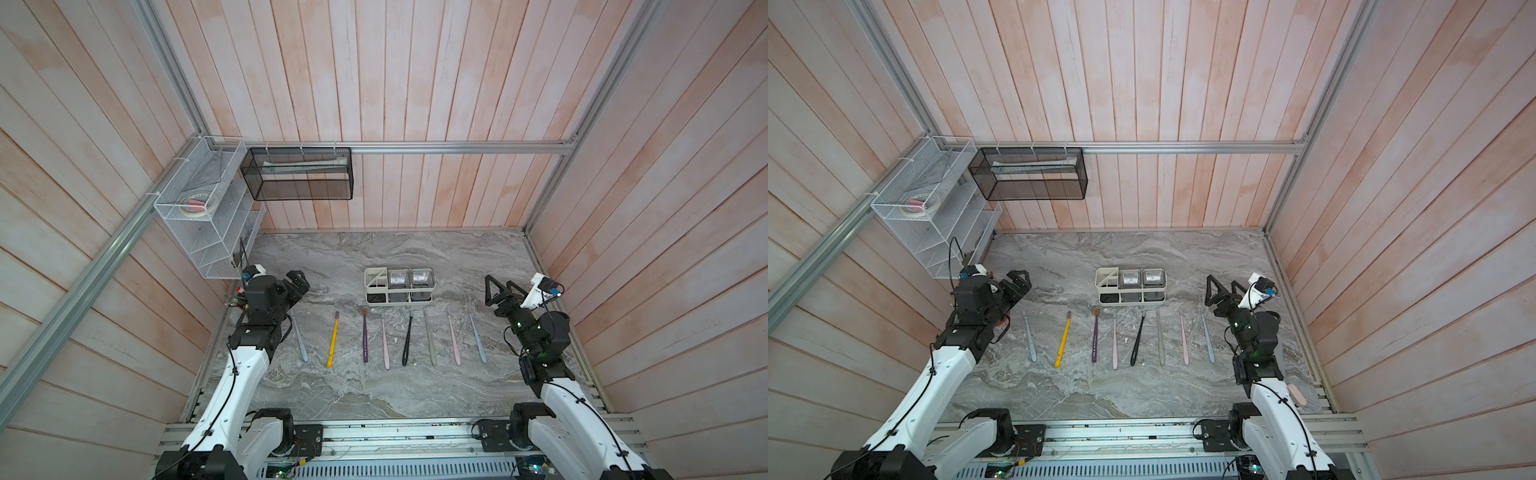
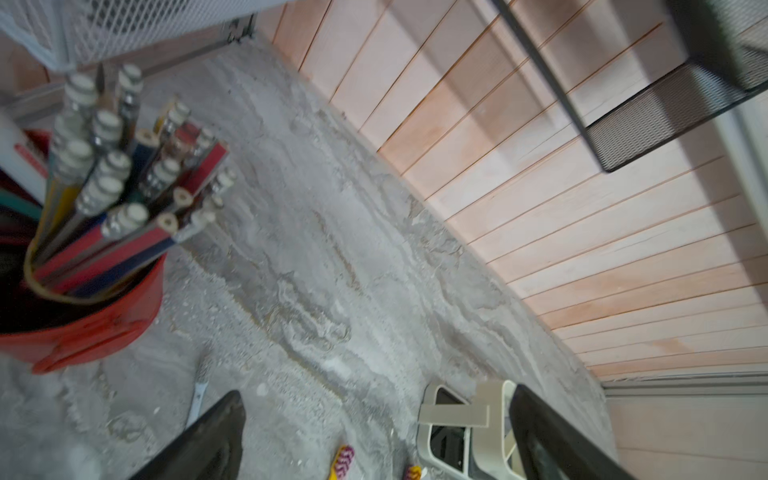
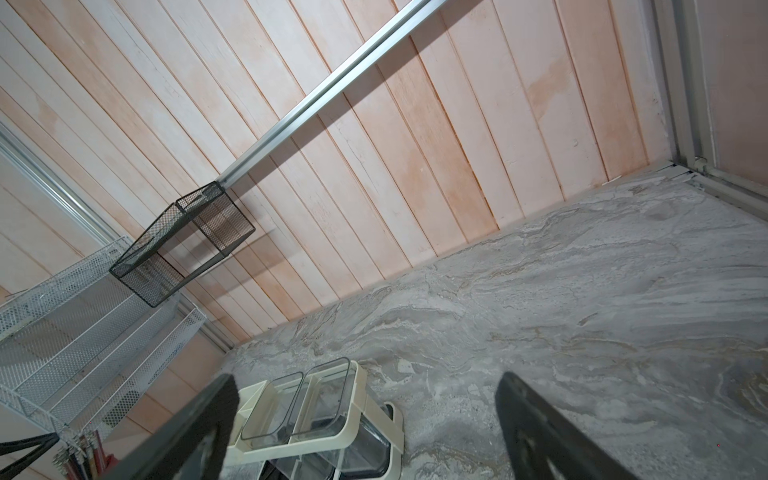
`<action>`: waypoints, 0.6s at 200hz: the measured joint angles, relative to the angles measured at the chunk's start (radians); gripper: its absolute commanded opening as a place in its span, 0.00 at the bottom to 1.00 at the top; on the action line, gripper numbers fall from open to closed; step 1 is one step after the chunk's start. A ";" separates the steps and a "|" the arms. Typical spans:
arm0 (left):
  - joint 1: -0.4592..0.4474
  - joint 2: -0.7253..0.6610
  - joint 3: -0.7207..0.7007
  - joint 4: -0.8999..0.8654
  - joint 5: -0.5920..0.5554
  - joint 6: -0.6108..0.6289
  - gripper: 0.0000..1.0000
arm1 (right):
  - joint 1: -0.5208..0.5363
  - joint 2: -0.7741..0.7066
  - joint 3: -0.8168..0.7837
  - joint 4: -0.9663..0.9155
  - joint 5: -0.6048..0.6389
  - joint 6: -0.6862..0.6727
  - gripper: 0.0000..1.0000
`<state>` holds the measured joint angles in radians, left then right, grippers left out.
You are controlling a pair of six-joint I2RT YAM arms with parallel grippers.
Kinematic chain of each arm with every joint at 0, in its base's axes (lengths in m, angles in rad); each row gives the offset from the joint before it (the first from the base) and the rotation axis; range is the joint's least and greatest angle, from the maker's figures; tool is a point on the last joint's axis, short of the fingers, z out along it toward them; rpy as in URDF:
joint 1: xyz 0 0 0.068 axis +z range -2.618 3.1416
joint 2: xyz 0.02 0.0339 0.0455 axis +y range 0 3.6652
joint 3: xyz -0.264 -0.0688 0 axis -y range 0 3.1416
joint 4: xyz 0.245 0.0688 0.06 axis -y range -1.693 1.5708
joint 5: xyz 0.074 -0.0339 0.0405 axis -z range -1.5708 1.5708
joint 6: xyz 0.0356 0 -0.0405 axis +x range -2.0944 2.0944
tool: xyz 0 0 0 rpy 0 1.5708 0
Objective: Place the toothbrush into the toothbrush holder
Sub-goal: Pick up the toothbrush from the center of the board.
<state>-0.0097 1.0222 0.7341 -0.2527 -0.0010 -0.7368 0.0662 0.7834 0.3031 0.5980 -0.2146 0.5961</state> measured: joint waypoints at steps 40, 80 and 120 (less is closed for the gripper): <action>-0.069 0.101 0.089 -0.205 -0.068 -0.006 1.00 | 0.097 0.000 0.029 -0.056 0.031 -0.066 0.98; -0.101 0.149 0.126 -0.328 -0.157 -0.037 1.00 | 0.135 -0.002 0.034 -0.087 0.061 -0.106 0.98; -0.101 0.211 0.126 -0.389 -0.218 -0.069 1.00 | 0.165 -0.017 0.034 -0.102 0.080 -0.130 0.98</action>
<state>-0.1108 1.2335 0.8597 -0.6418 -0.2192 -0.8059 0.2310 0.7662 0.3374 0.4957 -0.1345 0.4660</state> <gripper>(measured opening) 0.998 0.981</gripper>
